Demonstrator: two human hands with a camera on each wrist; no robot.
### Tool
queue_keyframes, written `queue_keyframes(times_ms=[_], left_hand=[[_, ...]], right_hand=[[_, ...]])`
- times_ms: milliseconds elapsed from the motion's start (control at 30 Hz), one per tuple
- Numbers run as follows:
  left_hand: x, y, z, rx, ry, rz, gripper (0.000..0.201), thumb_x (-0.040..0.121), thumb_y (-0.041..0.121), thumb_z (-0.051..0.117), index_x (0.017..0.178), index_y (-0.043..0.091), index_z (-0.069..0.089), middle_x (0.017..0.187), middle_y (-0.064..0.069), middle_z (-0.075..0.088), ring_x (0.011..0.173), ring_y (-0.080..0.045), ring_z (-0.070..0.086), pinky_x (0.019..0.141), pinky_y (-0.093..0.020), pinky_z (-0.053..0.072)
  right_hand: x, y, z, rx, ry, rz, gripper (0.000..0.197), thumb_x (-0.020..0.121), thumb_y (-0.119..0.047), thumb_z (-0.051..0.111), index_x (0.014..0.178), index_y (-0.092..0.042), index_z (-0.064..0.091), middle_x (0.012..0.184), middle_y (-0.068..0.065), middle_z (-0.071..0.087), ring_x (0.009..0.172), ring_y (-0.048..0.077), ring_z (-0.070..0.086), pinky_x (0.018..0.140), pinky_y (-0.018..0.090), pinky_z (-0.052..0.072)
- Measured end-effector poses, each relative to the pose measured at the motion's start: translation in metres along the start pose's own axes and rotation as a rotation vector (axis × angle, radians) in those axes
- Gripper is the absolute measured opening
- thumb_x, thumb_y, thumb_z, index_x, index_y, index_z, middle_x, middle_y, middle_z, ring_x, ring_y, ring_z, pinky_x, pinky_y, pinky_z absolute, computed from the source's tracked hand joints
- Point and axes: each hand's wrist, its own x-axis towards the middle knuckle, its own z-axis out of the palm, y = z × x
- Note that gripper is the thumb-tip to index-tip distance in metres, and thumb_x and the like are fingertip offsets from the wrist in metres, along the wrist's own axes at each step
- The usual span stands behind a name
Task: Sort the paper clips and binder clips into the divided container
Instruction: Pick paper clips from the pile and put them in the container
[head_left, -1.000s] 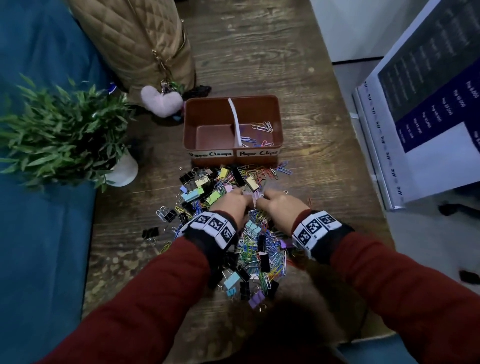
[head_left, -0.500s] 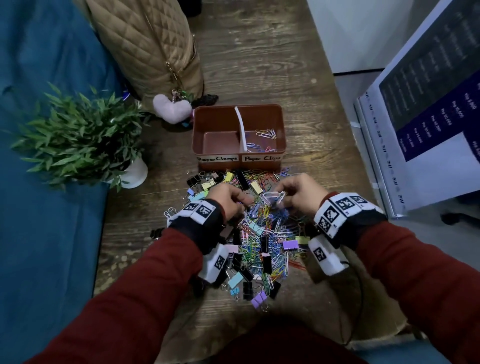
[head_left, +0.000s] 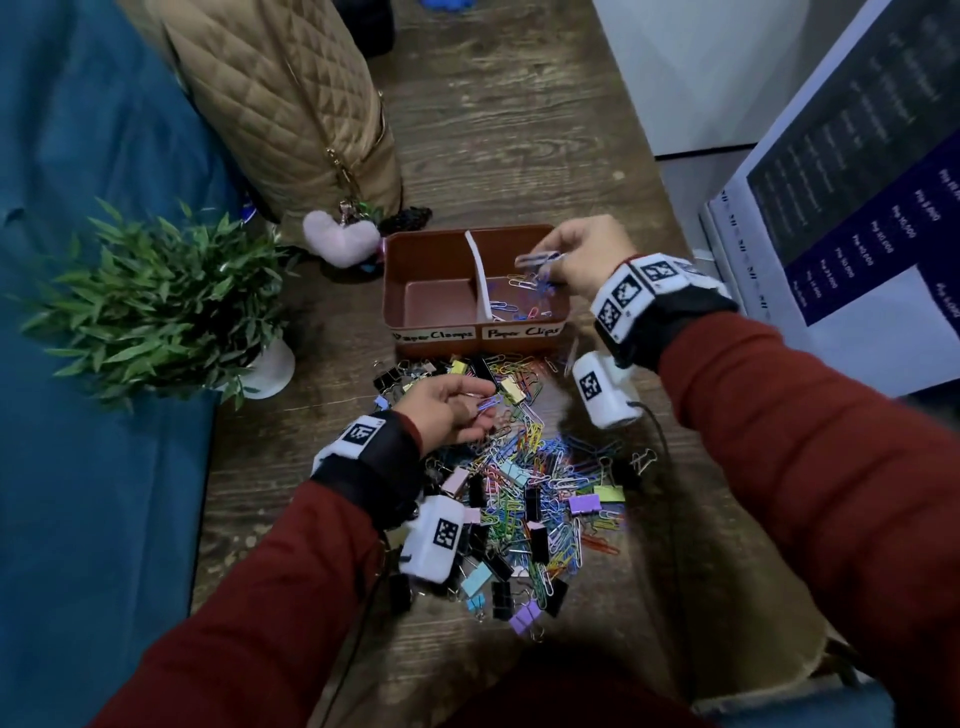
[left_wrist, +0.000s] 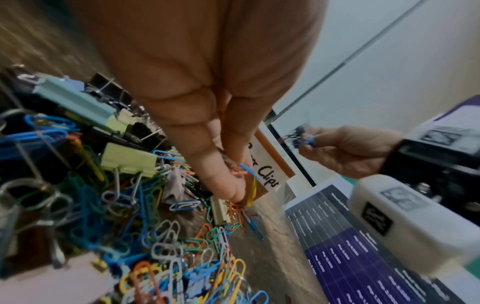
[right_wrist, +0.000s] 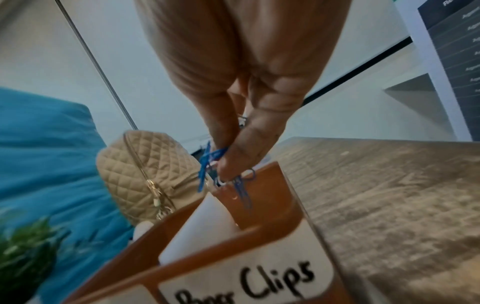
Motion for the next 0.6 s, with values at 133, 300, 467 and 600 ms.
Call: queue_keyframes(times_ms=[133,300,467,600], left_hand=[[0.005,0.022,0.007,0.149,0.026,0.107,0.027,0.095,-0.007,0.041,0.112,0.002,0.061,0.088,-0.011,0.065,0.076,-0.015,0.061,0.063,-0.020,0.054],[0.022,0.080,0.021,0.176,0.178,0.367,0.030,0.094,-0.011,0.038,0.109,0.000,0.062,0.092,-0.010,0.062,0.065,-0.006,0.061,0.060,-0.016,0.053],[0.049,0.108,0.019,0.256,0.251,0.470,0.025,0.092,0.001,0.049,0.108,0.011,0.065,0.098,-0.006,0.068,0.081,-0.017,0.064,0.086,-0.037,0.055],[0.040,0.089,0.021,0.662,0.322,0.528,0.024,0.086,0.020,0.062,0.109,0.025,0.069,0.099,0.010,0.069,0.092,-0.007,0.062,0.090,-0.018,0.044]], right_hand=[[0.004,0.013,0.003,-0.091,-0.051,0.005,0.047,0.072,0.015,0.064,0.112,-0.011,0.066,0.095,0.006,0.065,0.079,0.021,0.064,0.068,0.037,0.058],[-0.031,0.049,-0.032,-0.202,0.094,-0.041,0.043,0.073,0.005,0.064,0.106,-0.023,0.067,0.091,-0.001,0.068,0.081,0.014,0.064,0.074,0.024,0.056],[-0.081,0.112,-0.047,-0.582,-0.085,0.128,0.040,0.074,-0.003,0.071,0.112,-0.016,0.064,0.109,0.009,0.068,0.100,0.022,0.063,0.076,0.017,0.040],[-0.100,0.144,-0.030,-0.722,-0.291,0.091,0.076,0.065,-0.002,0.073,0.134,-0.020,0.045,0.131,0.014,0.043,0.113,0.032,0.052,0.095,0.028,0.040]])
